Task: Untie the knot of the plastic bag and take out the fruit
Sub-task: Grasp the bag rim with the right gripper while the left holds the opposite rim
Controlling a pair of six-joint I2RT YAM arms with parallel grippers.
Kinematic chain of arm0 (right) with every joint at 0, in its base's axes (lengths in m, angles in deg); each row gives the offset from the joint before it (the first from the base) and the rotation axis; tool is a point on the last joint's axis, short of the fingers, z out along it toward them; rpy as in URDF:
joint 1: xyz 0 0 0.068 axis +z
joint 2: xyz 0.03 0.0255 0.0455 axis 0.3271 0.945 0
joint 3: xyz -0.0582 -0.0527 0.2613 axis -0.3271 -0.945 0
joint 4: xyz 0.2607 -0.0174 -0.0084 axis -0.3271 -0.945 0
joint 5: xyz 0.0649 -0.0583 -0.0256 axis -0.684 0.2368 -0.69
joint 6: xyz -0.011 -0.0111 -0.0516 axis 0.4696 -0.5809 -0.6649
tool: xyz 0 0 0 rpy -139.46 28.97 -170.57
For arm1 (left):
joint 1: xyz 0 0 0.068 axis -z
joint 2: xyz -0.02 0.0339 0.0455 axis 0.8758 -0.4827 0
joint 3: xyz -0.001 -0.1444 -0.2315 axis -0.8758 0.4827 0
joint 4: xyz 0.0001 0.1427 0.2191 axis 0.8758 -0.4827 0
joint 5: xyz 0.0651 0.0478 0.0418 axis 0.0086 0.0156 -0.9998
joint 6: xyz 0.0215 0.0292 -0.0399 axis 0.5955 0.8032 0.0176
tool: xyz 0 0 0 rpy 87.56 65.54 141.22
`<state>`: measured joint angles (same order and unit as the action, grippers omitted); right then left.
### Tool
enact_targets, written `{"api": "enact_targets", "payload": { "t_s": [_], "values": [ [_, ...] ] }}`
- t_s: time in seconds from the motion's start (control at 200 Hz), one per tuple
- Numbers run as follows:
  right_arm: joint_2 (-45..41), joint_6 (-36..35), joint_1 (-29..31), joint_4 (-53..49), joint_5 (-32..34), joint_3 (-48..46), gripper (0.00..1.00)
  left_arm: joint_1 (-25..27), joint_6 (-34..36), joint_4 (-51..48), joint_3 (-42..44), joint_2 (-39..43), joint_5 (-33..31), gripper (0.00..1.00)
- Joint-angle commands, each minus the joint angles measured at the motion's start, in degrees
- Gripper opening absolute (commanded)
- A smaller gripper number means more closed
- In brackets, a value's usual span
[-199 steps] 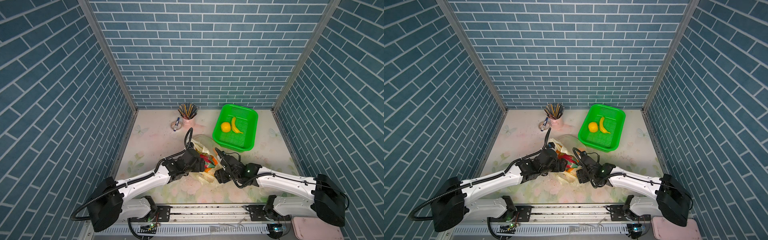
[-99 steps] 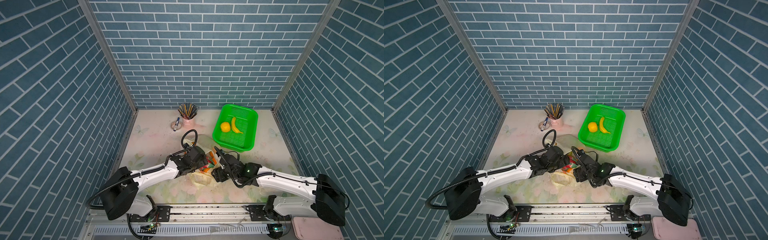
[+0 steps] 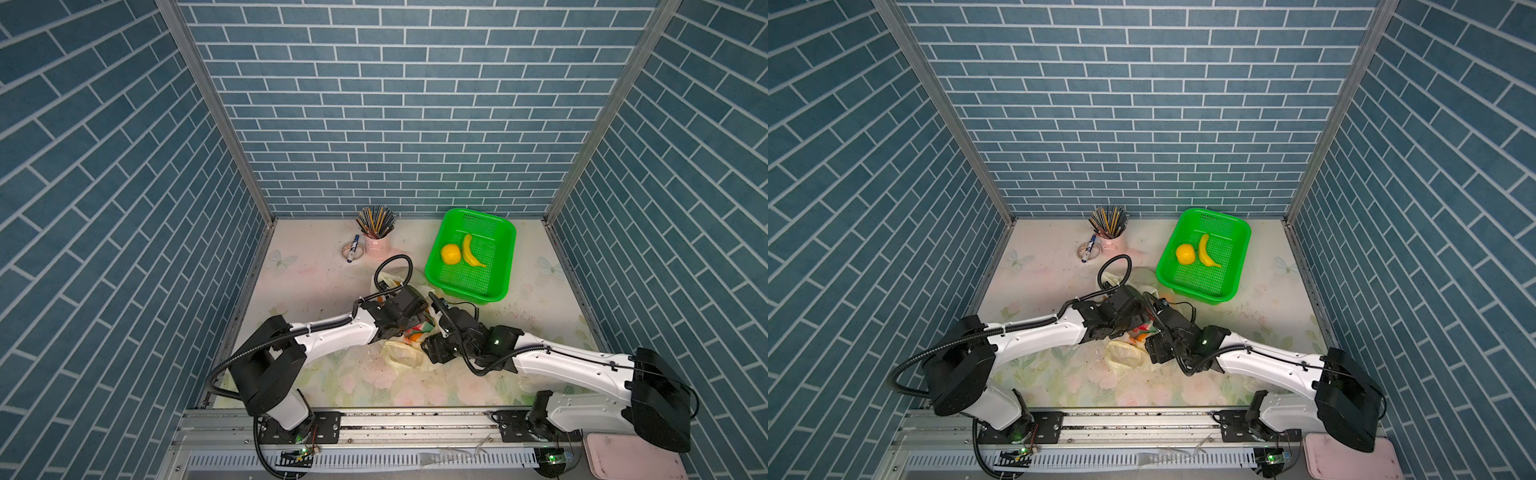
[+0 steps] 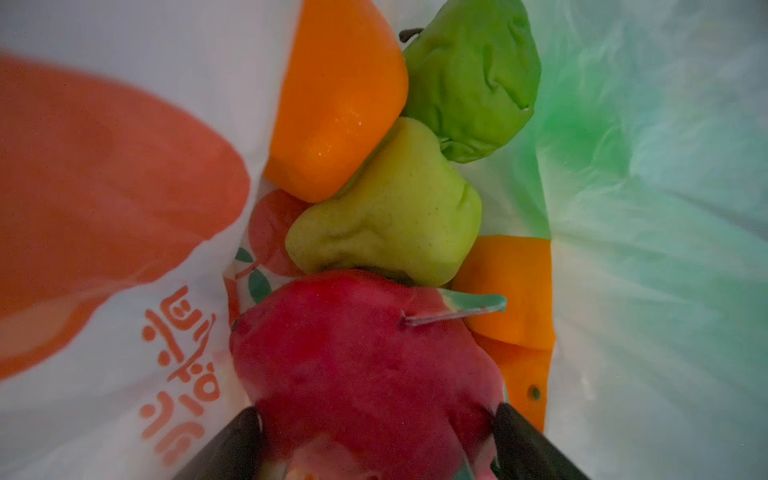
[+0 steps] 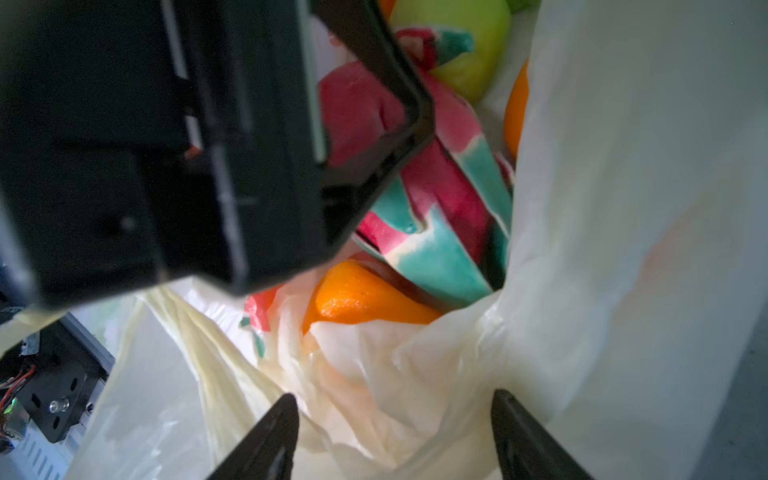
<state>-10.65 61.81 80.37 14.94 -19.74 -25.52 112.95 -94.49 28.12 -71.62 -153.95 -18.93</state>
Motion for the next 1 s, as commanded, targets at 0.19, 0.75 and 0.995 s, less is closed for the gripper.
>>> {"api": "enact_targets", "payload": {
  "t_s": [0.19,0.75,0.995],
  "values": [
    [-0.38,1.45,0.42,0.56,-0.56,0.73,0.74,0.13,4.91,0.11,-2.25,-9.81,0.26,0.88],
    [-16.29,2.86,-0.67,2.46,7.04,-0.62,0.76,-1.54,9.15,-0.10,3.27,-5.49,-2.49,0.66],
    [-13.71,5.08,-6.85,4.08,1.43,1.93,0.75,-1.93,11.13,0.57,7.48,1.86,-1.85,0.65]
  ]
}}
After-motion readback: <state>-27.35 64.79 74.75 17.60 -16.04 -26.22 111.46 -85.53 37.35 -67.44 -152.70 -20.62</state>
